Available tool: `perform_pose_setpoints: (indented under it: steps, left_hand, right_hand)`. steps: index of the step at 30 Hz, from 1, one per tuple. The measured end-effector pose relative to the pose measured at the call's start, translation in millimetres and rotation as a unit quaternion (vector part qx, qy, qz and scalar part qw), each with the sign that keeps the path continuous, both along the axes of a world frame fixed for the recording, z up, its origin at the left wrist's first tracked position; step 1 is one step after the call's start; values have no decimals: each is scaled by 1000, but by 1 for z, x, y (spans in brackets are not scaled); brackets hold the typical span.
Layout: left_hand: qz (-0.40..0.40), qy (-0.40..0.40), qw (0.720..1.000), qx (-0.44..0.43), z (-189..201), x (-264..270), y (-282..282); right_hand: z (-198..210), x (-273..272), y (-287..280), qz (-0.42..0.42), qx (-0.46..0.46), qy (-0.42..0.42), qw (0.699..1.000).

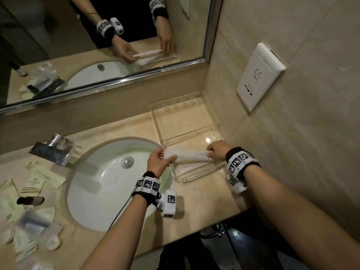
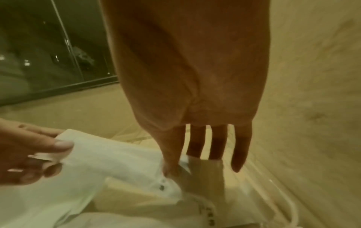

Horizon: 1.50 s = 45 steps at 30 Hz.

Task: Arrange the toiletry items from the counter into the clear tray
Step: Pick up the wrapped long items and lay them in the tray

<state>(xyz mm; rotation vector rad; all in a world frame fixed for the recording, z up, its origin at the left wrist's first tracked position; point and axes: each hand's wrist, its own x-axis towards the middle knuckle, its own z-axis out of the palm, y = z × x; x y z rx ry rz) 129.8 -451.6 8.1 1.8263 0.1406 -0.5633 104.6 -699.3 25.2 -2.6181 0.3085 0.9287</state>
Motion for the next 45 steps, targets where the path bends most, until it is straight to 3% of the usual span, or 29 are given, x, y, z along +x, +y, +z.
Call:
perform_pose_setpoints:
  steps: [3, 9, 12, 24, 31, 37, 45]
  left_hand:
    - [-125, -68, 977, 161, -7, -6, -8]
    - [-249, -114, 914, 297, -12, -12, -22]
    - [-263, -137, 904, 308, -16, -16, -24]
    - [-226, -140, 901, 342, -26, -19, -27]
    - [-196, -131, 942, 240, -16, -8, -13]
    - [-47, -74, 987, 137, 17, -13, 34]
    - [129, -58, 980, 140, 49, -65, 136]
  right_hand:
    - [1, -1, -5, 13, -51, 30, 998]
    - [-3, -1, -3, 66, -129, -9, 989]
    - [-7, -6, -3, 54, -118, -39, 991]
    - [-10, -20, -4, 12, -72, -89, 993]
    - [9, -13, 5, -61, -18, -152, 986]
    - [27, 2, 55, -105, 163, -245, 950]
    - [39, 14, 179, -24, 309, -229, 923]
